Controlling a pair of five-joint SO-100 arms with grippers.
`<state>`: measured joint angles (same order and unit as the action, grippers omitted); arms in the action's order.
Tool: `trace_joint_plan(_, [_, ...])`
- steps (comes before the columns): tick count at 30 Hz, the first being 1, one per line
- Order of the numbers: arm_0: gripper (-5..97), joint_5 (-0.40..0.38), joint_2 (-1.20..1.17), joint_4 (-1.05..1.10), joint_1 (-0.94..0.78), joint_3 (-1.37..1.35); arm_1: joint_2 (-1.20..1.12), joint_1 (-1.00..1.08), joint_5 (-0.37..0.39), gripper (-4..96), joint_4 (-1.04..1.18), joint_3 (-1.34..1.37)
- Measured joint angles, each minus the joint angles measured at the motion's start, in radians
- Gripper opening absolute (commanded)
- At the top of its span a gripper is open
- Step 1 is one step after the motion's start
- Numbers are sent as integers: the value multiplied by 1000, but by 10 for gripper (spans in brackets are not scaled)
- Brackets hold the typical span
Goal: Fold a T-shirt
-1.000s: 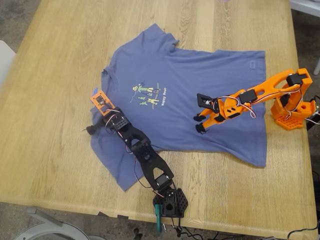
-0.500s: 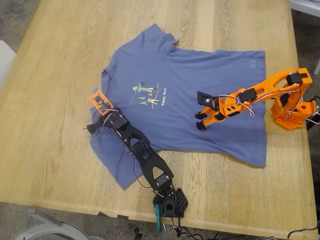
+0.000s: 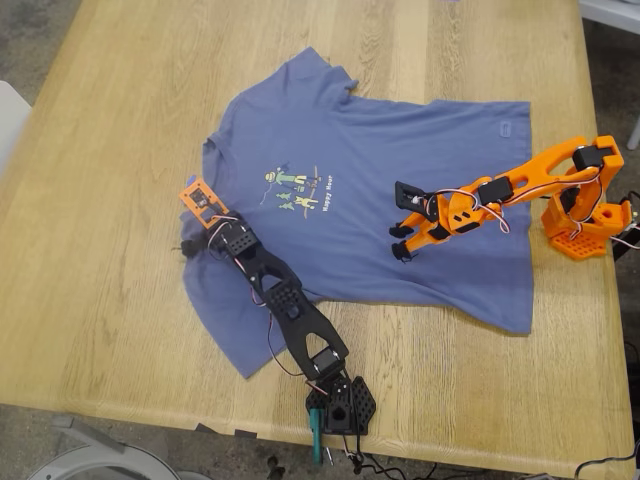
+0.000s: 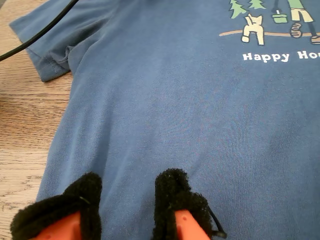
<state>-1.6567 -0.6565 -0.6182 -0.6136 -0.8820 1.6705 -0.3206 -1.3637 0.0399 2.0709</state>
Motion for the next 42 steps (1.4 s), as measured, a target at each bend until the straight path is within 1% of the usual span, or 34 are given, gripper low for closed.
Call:
trace_joint_plan(7, [356, 0, 26, 0, 3, 5, 0, 0, 2, 197, 3, 2])
trace_joint_plan(10, [296, 0, 69, -15, 11, 58, 5, 0, 11, 195, 3, 11])
trace_joint_plan(15, [124, -3, 106, -23, 12, 112, 5, 0, 20, 195, -9, 23])
trace_joint_plan(18, [66, -20, 115, -15, 11, 123, 5, 2, 28, 195, -9, 23])
trace_joint_plan(22, [20, -41, 126, -12, 11, 135, 5, 25, 51, 195, -15, 26])
trace_joint_plan(30, [1, -55, 129, 0, 11, 137, -5, 69, 63, 197, -114, 26])
trace_joint_plan(35, [0, -55, 129, 0, 11, 137, -55, 66, 120, 233, -166, 26])
trace_joint_plan(42, [0, -55, 129, 28, 17, 126, -84, 58, 146, 259, -193, 26])
